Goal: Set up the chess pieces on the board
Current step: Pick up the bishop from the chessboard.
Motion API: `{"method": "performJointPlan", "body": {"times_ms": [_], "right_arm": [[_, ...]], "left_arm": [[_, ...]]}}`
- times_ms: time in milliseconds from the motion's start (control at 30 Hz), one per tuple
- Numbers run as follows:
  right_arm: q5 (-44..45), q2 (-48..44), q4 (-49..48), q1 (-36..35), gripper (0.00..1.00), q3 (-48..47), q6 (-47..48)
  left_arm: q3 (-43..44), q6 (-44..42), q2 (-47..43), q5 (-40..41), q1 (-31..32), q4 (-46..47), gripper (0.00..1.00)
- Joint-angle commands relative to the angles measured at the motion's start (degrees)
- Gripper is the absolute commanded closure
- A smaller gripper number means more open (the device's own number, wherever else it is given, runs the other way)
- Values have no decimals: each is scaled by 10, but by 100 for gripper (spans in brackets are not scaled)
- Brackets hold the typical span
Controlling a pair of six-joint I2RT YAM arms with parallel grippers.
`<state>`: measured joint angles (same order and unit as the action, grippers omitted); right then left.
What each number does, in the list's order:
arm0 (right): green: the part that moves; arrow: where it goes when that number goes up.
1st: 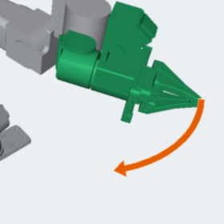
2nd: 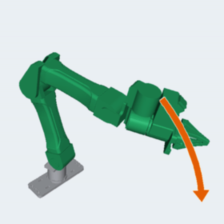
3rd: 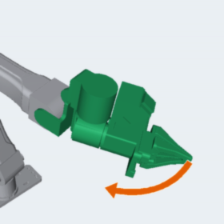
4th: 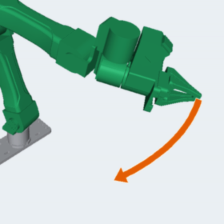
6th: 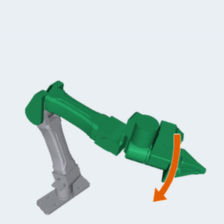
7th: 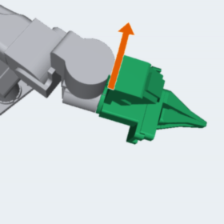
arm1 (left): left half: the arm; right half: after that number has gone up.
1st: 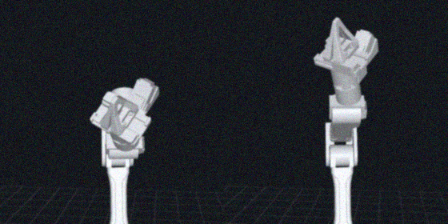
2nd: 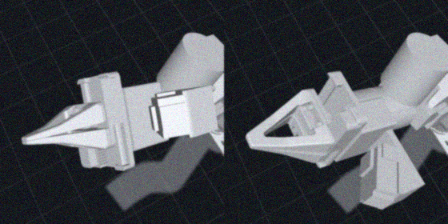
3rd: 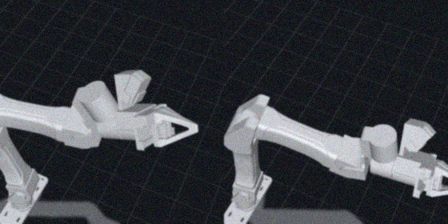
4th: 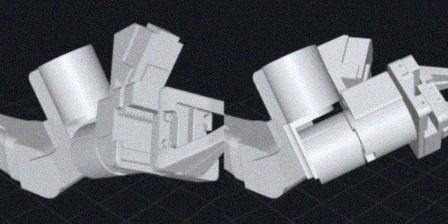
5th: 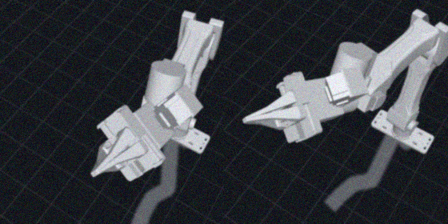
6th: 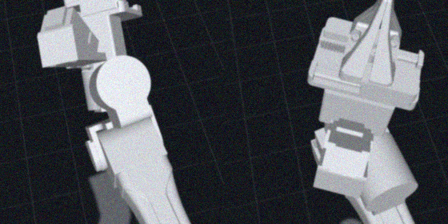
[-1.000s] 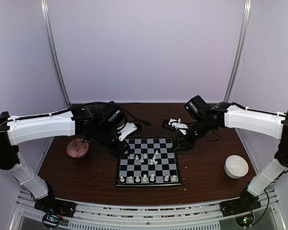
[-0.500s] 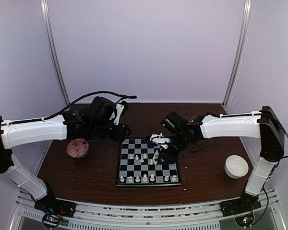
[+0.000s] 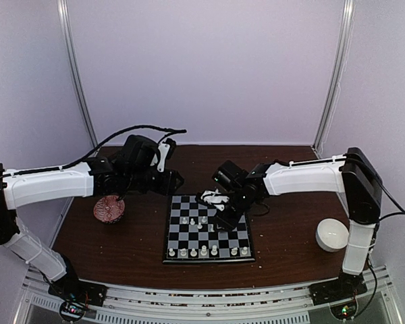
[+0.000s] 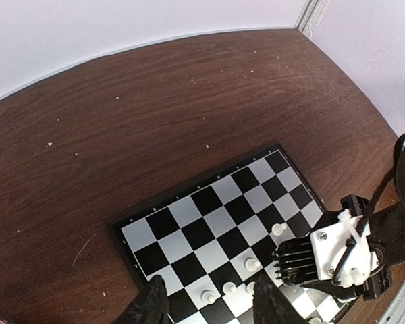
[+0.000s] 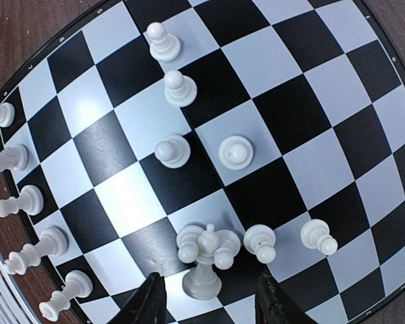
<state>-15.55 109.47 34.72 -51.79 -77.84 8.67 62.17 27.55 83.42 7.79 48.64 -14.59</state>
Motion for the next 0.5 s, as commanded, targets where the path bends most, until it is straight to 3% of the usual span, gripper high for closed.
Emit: {"method": "performJointPlan", "body": {"times_ms": [0,200,467], "right_arm": [[3,25,25,-4,55,-22,-12],[7,34,32,-3,55,-22,-13],[9,29,33,-2,67,-4,-7]], "left_arm": [[-2,-7,-5,-12,-10,30,56],[-9,-10,-7,-14,-15,32,56],[-5,-13,0,-19,-18,33,56]]}}
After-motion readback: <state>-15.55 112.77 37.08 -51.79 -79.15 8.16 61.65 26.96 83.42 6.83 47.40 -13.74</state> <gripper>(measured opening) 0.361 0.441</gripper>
